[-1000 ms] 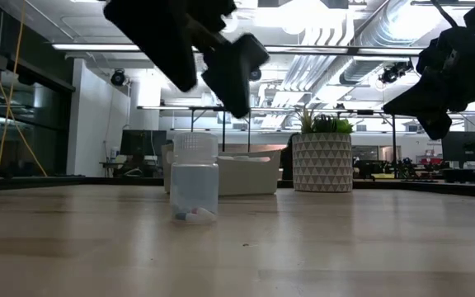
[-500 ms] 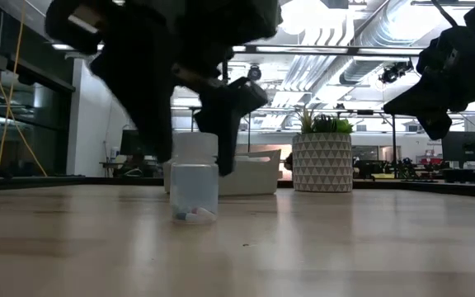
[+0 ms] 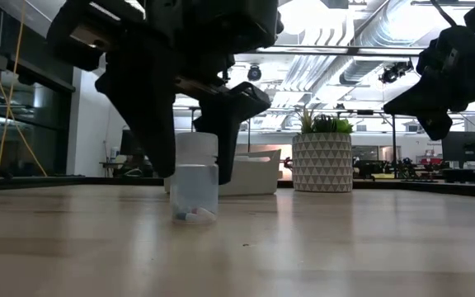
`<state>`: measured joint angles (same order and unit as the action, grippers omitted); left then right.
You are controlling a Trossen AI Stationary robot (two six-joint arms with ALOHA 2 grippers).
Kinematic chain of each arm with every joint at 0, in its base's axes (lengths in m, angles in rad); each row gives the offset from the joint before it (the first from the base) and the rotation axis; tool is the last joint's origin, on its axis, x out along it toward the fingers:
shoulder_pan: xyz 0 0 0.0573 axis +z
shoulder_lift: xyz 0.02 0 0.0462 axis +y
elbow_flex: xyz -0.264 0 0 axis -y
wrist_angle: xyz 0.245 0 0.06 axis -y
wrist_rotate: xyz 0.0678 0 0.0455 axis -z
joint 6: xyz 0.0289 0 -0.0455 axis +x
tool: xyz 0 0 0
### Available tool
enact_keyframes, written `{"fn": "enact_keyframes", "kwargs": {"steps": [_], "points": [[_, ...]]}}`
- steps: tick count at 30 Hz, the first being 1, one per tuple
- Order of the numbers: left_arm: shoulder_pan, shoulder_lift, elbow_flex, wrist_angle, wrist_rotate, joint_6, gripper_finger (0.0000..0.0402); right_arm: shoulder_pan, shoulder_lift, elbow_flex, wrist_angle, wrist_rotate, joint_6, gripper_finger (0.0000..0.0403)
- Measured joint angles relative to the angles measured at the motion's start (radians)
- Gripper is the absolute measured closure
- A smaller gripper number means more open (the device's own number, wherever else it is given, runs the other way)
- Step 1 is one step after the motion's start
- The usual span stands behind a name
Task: Pick and place pill bottles into a basket
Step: Put the transparent medicine bottle into the white bin
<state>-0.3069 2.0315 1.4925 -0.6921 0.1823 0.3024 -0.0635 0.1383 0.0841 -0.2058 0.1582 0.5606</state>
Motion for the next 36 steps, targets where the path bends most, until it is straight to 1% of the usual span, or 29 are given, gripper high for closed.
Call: {"fn": "enact_keyframes", "kwargs": {"steps": [8, 11, 15, 17, 20, 24, 27, 30, 33, 36], "points": [[0.0, 0.0, 0.0, -0.013, -0.017, 0.016, 0.0202, 0.0, 0.0, 0.0, 0.0, 0.003, 0.0, 0.0396], [0.0, -0.001, 0.001, -0.014, -0.034, 0.013, 0.0222, 0.0, 0.0, 0.0, 0.0, 0.007, 0.0, 0.0396], [0.01, -0.001, 0.055, -0.091, -0.079, 0.01, 0.0222, 0.0, 0.0, 0.0, 0.001, 0.026, 0.0, 0.0396], [0.031, -0.001, 0.101, -0.142, -0.087, 0.013, 0.0216, 0.0, 0.0, 0.0, 0.001, 0.027, 0.0, 0.0396], [0.082, -0.001, 0.186, -0.264, -0.097, 0.031, 0.0207, 0.0, 0.0, 0.0, 0.001, 0.028, 0.001, 0.0396], [0.183, -0.002, 0.32, -0.387, -0.1, 0.035, 0.0218, 0.0, 0.0, 0.0, 0.001, 0.029, 0.012, 0.0396], [0.27, -0.002, 0.404, -0.445, -0.103, 0.033, 0.0222, 0.0, 0.0, 0.0, 0.001, 0.029, 0.02, 0.0396], [0.356, -0.002, 0.474, -0.502, -0.135, 0.012, 0.0221, 0.0, 0.0, 0.0, 0.001, 0.03, 0.027, 0.0396], [0.444, -0.002, 0.507, -0.542, -0.147, 0.007, 0.0209, 0.0, 0.0, 0.0, 0.001, 0.03, 0.027, 0.0396], [0.532, -0.002, 0.505, -0.6, -0.149, 0.004, 0.0208, 0.0, 0.0, 0.0, 0.001, 0.03, 0.027, 0.0396]]}}
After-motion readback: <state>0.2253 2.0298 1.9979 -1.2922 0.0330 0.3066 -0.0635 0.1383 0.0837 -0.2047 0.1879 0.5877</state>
